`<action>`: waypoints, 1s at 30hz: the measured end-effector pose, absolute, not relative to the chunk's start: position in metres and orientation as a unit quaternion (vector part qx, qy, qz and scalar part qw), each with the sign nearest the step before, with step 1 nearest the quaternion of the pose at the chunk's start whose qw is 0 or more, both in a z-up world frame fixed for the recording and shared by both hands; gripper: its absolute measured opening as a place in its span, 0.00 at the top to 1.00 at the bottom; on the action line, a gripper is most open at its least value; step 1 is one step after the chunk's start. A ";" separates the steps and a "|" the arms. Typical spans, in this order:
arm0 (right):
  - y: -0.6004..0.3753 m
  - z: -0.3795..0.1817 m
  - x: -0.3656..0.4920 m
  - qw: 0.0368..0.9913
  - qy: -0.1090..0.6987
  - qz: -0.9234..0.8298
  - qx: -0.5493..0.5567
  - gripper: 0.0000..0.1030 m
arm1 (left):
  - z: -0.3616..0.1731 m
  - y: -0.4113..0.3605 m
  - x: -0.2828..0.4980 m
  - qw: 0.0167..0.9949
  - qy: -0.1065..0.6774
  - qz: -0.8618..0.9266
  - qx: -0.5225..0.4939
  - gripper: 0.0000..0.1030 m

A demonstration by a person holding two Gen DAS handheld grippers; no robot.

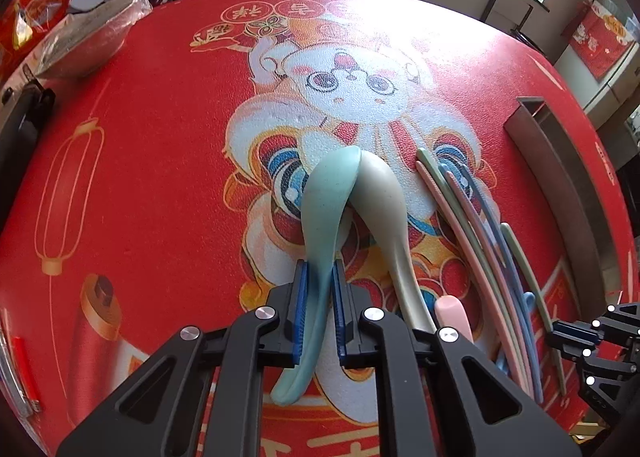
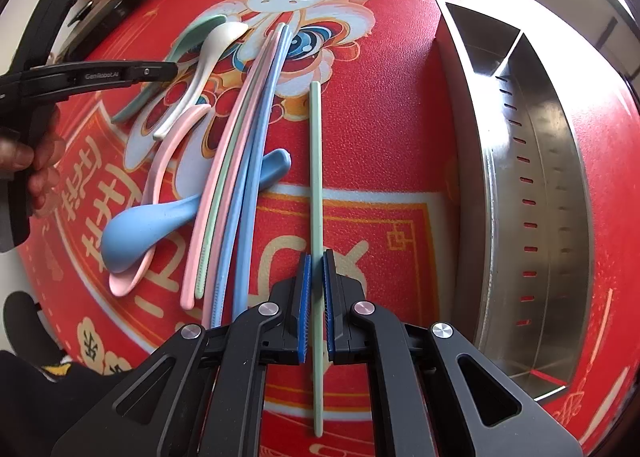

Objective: Organize utensils
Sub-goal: 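Grasp the mint green spoon with the left tool while the right tool holds the chopstick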

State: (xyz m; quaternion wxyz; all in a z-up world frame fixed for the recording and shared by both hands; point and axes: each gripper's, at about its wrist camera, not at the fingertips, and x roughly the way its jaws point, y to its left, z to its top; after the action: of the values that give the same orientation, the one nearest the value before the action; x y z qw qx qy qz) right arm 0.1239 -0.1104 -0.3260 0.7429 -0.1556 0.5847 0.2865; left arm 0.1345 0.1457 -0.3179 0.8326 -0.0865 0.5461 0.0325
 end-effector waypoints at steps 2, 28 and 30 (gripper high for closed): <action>-0.110 -0.326 0.124 0.743 0.585 0.287 -0.154 0.94 | -0.315 0.149 0.127 0.830 0.546 0.026 -0.111 0.94; -0.112 -0.327 0.126 0.740 0.593 0.290 -0.132 0.94 | -0.324 0.138 0.042 0.822 0.537 0.044 -0.184 0.93; -0.113 -0.327 0.127 0.738 0.595 0.292 -0.125 0.94 | -0.324 0.141 0.037 0.824 0.533 0.041 -0.190 0.93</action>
State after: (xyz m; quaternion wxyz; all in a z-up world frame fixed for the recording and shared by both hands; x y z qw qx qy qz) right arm 0.1274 -0.1127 -0.3271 0.7384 -0.1251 0.5948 0.2919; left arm 0.0371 0.1414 -0.3243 0.8236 -0.1905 0.5327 0.0409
